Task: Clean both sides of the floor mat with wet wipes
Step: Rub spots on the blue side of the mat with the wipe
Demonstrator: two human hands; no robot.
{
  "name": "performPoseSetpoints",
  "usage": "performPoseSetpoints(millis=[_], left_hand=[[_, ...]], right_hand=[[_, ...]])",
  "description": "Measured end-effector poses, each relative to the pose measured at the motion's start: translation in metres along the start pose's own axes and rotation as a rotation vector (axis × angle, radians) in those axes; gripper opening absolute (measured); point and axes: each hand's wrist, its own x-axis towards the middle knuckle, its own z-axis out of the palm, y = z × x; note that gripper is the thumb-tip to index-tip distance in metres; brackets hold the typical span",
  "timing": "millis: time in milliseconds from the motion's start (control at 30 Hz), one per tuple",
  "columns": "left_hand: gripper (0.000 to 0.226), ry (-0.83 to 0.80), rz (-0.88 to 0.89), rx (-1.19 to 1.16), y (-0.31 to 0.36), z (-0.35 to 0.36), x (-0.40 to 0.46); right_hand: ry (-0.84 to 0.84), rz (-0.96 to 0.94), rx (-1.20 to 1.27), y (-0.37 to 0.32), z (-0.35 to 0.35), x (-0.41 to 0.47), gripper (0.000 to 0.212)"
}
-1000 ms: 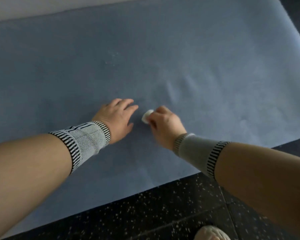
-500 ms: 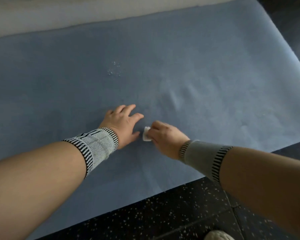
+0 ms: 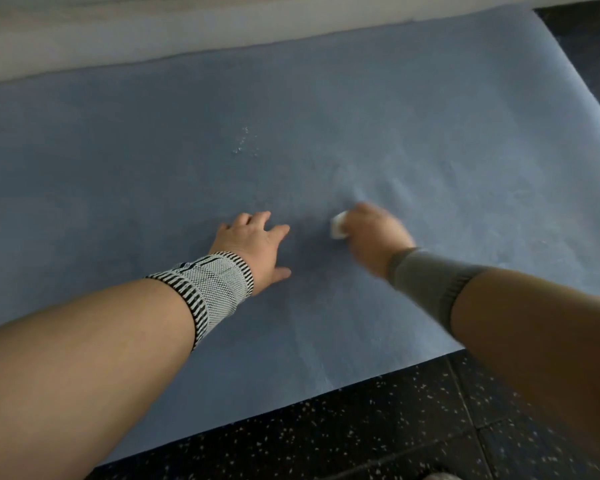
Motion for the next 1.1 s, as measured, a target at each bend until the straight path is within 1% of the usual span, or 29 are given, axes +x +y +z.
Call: performPoseSetpoints(millis=[67,100,133,167,200,233,300,333,367,400,467,500,533,567,633,700,733,767,800,833,900,933,967,1000,1033,1100], left_hand=[[0.083,-0.017,0.019,0.016,-0.003,-0.001,0.002],[0.083,-0.022,0.026,0.020,-0.003,-0.002,0.002],[0.083,-0.025,0.030,0.020,-0.003,-0.004,0.003],[0.083,-0.024,0.030,0.022,-0.002,-0.005,0.004],[0.082,-0.023,0.027,0.022,-0.001,-0.007,0.005],[0.082,-0.020,0.022,0.014,-0.001,-0.008,0.005],[0.082,-0.013,0.014,-0.022,-0.001,-0.007,0.003],[0.083,-0.011,0.013,-0.036,-0.001,-0.006,0.002],[0.084,-0.011,0.014,-0.041,-0.001,-0.004,0.002],[0.084,-0.013,0.015,-0.039,-0.002,-0.003,0.001],[0.085,-0.023,0.023,-0.044,-0.004,-0.002,0.001],[0.086,-0.028,0.029,-0.048,-0.005,-0.002,0.002],[0.087,-0.032,0.034,-0.052,-0.005,-0.002,0.003],[0.087,-0.033,0.036,-0.056,-0.005,-0.003,0.003],[0.085,-0.031,0.032,-0.064,-0.004,-0.004,0.003],[0.084,-0.019,0.032,-0.081,-0.005,-0.004,0.003],[0.083,-0.016,0.036,-0.092,-0.006,-0.004,0.003],[0.082,-0.013,0.039,-0.102,-0.006,-0.003,0.002],[0.081,-0.013,0.042,-0.110,-0.008,-0.003,0.003],[0.079,-0.012,0.045,-0.116,-0.009,-0.002,0.003],[0.077,-0.009,0.052,-0.128,-0.012,-0.001,0.003],[0.077,-0.008,0.054,-0.132,-0.012,-0.001,0.003],[0.076,-0.007,0.056,-0.134,-0.012,-0.001,0.004],[0.077,-0.004,0.056,-0.134,-0.011,-0.001,0.004],[0.077,0.001,0.053,-0.134,-0.011,-0.001,0.005],[0.076,0.021,0.048,-0.137,-0.012,-0.001,0.005]], right_hand=[[0.131,0.332,-0.160,0.040,-0.020,0.011,0.021],[0.166,0.443,-0.220,0.047,-0.024,0.012,0.023],[0.176,0.446,-0.236,0.040,-0.022,0.012,0.024],[0.152,0.361,-0.216,0.023,-0.015,0.011,0.024],[0.099,0.232,-0.154,0.003,-0.004,0.008,0.022],[0.007,0.076,-0.116,-0.016,0.009,0.004,0.022],[-0.214,-0.209,-0.133,-0.041,0.025,-0.007,0.022],[-0.234,-0.272,-0.123,-0.041,0.023,-0.007,0.023],[-0.185,-0.230,-0.081,-0.031,0.014,-0.002,0.025],[-0.095,-0.116,-0.053,-0.013,0.005,0.006,0.025],[0.040,0.277,-0.172,0.030,-0.019,0.019,0.027],[0.074,0.483,-0.240,0.045,-0.028,0.020,0.029],[0.080,0.581,-0.282,0.047,-0.029,0.020,0.030],[0.081,0.539,-0.284,0.034,-0.025,0.021,0.029],[0.018,0.259,-0.218,-0.007,-0.002,0.019,0.026],[-0.128,-0.054,-0.171,-0.040,0.020,0.012,0.023],[-0.196,-0.169,-0.179,-0.047,0.024,0.010,0.024],[-0.200,-0.216,-0.168,-0.042,0.022,0.013,0.026],[-0.152,-0.161,-0.141,-0.029,0.013,0.018,0.029],[-0.076,-0.036,-0.125,-0.011,0.004,0.025,0.030],[0.081,0.356,-0.166,0.027,-0.016,0.033,0.031],[0.116,0.533,-0.202,0.035,-0.022,0.034,0.031],[0.132,0.575,-0.231,0.031,-0.020,0.036,0.030],[0.132,0.489,-0.224,0.015,-0.013,0.037,0.029],[0.100,0.333,-0.182,-0.005,-0.003,0.037,0.028],[-0.063,-0.040,-0.129,-0.039,0.019,0.031,0.025]])
